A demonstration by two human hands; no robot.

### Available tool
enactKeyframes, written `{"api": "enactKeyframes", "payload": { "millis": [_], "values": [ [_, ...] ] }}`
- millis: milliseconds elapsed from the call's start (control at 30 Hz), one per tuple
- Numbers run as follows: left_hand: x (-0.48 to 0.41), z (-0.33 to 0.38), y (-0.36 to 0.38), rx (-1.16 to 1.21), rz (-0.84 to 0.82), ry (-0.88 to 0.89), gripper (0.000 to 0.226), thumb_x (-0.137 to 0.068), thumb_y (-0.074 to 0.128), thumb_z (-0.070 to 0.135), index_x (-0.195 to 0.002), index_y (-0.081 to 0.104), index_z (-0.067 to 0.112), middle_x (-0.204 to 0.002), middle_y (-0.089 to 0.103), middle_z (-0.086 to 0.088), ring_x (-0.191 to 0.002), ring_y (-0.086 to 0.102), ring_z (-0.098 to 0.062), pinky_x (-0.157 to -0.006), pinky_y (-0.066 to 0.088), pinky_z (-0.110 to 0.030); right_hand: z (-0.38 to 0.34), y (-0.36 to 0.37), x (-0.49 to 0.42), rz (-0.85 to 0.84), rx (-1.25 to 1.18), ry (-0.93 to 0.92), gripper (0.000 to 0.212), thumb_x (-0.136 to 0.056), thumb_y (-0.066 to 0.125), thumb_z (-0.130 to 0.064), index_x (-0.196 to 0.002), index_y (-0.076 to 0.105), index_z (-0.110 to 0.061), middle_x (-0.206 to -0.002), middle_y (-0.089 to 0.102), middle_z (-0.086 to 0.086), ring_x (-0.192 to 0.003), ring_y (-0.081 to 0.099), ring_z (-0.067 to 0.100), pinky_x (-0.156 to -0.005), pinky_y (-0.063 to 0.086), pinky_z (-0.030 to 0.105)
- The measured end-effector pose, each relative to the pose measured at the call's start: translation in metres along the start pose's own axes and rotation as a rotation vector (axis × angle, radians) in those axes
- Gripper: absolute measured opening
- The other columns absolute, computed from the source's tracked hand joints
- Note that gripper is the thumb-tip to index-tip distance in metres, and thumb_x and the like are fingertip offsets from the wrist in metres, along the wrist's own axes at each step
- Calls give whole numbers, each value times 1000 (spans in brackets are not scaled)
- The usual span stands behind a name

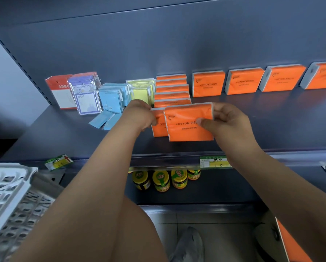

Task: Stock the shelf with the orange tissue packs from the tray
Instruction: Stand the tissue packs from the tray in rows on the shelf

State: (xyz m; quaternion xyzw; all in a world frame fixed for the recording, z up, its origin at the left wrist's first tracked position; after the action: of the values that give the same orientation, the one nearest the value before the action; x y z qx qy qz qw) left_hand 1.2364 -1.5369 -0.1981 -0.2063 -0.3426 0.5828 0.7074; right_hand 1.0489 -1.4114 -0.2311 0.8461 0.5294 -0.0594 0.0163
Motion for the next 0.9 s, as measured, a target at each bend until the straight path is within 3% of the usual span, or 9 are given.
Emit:
{"api": "enactKeyframes", "payload": {
  "millis": [300,467,633,733,833,900],
  "values": [
    [-3,0,3,46,-25,-48,25,-85,76,4,-109,68,5,-104,74,-16,-96,74,-30,-92,60,-46,9,7,-3,-25,80,-18,30,-88,79,-14,-114,67,-22,-106,77,-5,-100,73,9,-91,61,41],
    [4,-3,2,224,-96,-101,24,-87,76,30,-99,64,14,-93,76,-4,-87,76,-25,-88,60,-43,10,20,-3,-36,131,-43,32,-88,78,-10,-114,67,-26,-106,76,-11,-100,71,2,-93,59,36],
    [11,1,-4,377,-83,-204,15,-101,51,23,-98,63,14,-99,74,-10,-91,73,-31,-88,58,-44,10,29,-5,-34,325,-139,29,-87,77,-18,-98,69,-44,-107,71,-18,-102,65,-4,-88,54,23],
    [13,3,-7,404,-97,-209,26,-103,48,35,-95,62,15,-99,72,-10,-95,71,-31,-93,55,-46,16,34,-4,-3,427,-174,27,-84,78,-22,-108,72,-32,-113,64,-9,-104,62,3,-88,50,21],
    [13,-1,-8,383,-118,-166,28,-97,61,46,-104,65,19,-98,73,-6,-95,71,-29,-94,54,-47,19,39,-1,30,475,-180,28,-82,79,-21,-107,69,-15,-107,59,-5,-99,61,7,-84,50,24],
    [11,-6,-8,359,-129,-146,33,-91,71,44,-112,66,20,-102,74,-5,-95,71,-29,-92,56,-46,19,41,1,45,469,-194,29,-83,78,-20,-110,68,-18,-105,58,-6,-99,60,10,-86,53,32]
  ]
}}
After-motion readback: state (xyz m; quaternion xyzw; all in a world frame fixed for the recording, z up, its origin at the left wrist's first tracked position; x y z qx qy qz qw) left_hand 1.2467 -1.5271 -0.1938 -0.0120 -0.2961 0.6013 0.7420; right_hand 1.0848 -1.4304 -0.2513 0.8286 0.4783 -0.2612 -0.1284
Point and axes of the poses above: each hand's wrist, its own x-axis away from the middle knuckle, its own y-axis out of the palm, z = x × y, the point moved 1 cm from there along -x, towards the middle knuckle
